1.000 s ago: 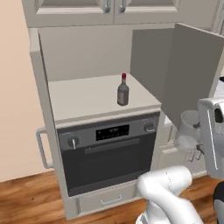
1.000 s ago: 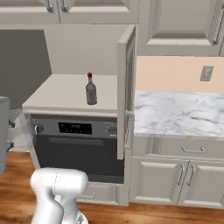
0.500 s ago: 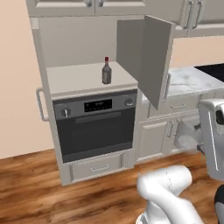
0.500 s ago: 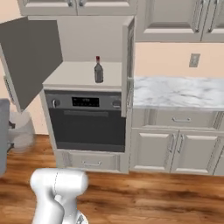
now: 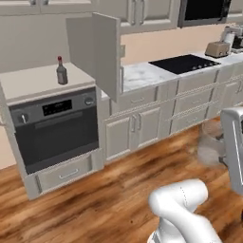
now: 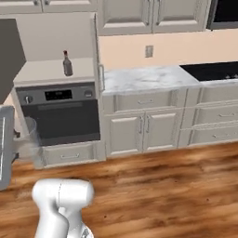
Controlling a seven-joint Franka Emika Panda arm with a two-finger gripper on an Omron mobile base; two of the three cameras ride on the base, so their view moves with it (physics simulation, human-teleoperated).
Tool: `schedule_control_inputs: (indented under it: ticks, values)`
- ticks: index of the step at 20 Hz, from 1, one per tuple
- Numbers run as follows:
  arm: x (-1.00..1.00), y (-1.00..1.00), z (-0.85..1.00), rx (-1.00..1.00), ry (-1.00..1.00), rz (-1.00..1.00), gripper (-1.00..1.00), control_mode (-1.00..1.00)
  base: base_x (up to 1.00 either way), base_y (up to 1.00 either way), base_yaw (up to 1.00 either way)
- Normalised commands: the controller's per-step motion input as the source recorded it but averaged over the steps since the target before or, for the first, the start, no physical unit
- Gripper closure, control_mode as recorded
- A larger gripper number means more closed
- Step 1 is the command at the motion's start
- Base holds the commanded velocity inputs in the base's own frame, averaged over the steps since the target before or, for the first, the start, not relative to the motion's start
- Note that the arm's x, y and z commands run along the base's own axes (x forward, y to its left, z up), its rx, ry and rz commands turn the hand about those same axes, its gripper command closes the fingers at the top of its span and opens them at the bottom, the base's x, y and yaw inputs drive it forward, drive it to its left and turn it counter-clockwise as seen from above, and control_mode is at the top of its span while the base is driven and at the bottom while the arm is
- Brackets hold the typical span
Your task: There is a bowl on the dining counter. Grab a lemon wedge from the fridge and place it in the bowl. Then get the liquor bottle and glass cup from the cabinet and place them next to the bowl.
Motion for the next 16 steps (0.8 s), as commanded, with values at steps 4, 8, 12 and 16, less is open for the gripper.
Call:
schedule_control_inputs:
  ticks: [4,8,12,16]
  values:
    - [0.0,0.0,0.0,0.0,0.0,0.0,1.0,1.0,-0.63,-0.22,-0.63]
    - [0.0,0.0,0.0,0.0,0.0,0.0,1.0,1.0,-0.56,-0.22,-0.67]
    - [0.0,0.0,0.0,0.0,0.0,0.0,1.0,1.0,-0.48,-0.24,-0.68]
    - [0.0,0.0,0.0,0.0,0.0,0.0,1.0,1.0,-0.44,-0.23,-0.7]
